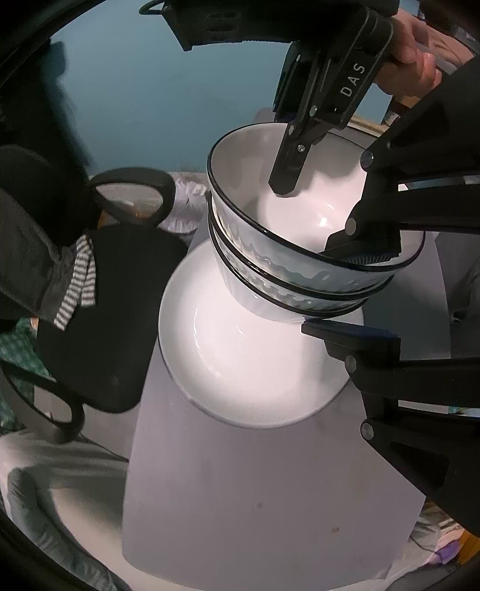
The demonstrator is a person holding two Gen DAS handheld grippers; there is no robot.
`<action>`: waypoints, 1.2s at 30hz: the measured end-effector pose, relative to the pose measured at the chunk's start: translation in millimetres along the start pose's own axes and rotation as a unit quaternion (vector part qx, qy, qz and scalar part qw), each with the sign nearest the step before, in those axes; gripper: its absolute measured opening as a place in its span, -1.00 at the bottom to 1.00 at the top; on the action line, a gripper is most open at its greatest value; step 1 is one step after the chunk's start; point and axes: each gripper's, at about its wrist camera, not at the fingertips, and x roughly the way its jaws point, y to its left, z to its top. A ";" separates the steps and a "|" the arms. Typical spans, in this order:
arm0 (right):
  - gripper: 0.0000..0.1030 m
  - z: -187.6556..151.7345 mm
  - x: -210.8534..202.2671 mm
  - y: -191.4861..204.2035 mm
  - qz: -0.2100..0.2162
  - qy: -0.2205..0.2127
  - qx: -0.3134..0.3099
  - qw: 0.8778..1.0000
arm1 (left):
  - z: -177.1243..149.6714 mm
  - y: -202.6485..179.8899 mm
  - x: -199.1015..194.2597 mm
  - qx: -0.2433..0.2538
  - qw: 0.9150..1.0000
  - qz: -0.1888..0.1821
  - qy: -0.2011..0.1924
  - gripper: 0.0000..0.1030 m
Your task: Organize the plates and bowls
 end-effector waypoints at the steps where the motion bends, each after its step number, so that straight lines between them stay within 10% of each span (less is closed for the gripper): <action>1: -0.69 2.3 2.8 4.4 0.000 0.002 -0.002 1.000 | 1.0 6.8 0.5 -0.006 1.000 0.000 0.001 -0.49; 33: -0.65 20.3 39.7 29.7 -0.027 0.014 0.017 0.999 | 9.2 30.1 16.8 0.005 1.000 0.023 0.018 -0.48; 36: -0.56 19.8 39.1 29.4 -0.021 0.017 0.017 0.999 | 10.2 31.2 13.3 0.004 0.999 0.033 0.006 -0.20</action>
